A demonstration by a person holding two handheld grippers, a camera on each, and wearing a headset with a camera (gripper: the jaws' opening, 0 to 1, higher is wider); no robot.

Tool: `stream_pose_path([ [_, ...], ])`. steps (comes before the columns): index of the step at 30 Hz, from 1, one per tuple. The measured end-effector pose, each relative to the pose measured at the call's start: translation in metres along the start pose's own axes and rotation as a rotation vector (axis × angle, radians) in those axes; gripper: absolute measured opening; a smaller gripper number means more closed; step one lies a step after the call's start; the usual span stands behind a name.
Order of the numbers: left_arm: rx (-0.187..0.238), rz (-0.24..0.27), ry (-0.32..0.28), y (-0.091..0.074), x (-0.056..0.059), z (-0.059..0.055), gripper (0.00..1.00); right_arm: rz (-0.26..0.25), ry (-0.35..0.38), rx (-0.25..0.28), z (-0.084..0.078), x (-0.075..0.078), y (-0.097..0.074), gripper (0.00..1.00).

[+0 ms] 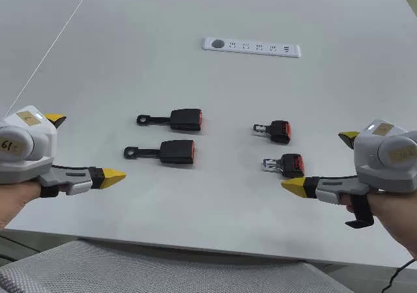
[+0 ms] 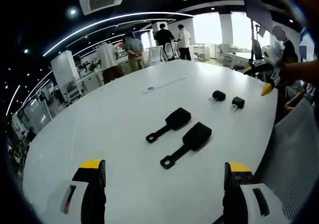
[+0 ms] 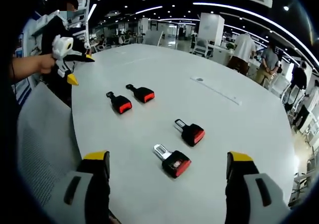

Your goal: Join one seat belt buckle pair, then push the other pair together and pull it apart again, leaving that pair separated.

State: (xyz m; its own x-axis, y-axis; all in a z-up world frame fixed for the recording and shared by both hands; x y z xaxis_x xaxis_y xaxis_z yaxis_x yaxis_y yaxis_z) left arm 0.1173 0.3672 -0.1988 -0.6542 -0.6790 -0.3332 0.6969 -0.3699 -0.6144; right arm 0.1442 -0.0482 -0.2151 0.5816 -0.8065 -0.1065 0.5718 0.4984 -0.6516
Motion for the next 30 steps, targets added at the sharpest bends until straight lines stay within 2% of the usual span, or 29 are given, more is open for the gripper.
stream_pose_path([
  [20,0.003,-0.01,0.017,0.0057,-0.0013,0.0056,1.0,0.002,-0.008,-0.007,-0.0005,-0.0012,0.0015,0.99],
  [30,-0.003,-0.019,0.018,0.0068,0.0006,0.0027,1.0,0.007,-0.016,-0.015,-0.0006,-0.0028,0.005,0.99],
])
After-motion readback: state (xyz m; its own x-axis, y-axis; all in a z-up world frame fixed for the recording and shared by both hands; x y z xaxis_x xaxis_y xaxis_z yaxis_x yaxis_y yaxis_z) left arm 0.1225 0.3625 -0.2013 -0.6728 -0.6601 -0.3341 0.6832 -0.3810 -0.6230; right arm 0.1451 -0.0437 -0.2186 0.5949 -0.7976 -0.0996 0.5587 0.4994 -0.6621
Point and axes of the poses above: the centre of the closed fingertips' face, and the gripper's own axes: y roughly forward along the fingers, x roughly to its right, z roughly out of its top, the point moved 7 cm from there along -y, roughly backward along the fingers, and after that the axes turned 14 degrees about y, right-handed, at the moved point
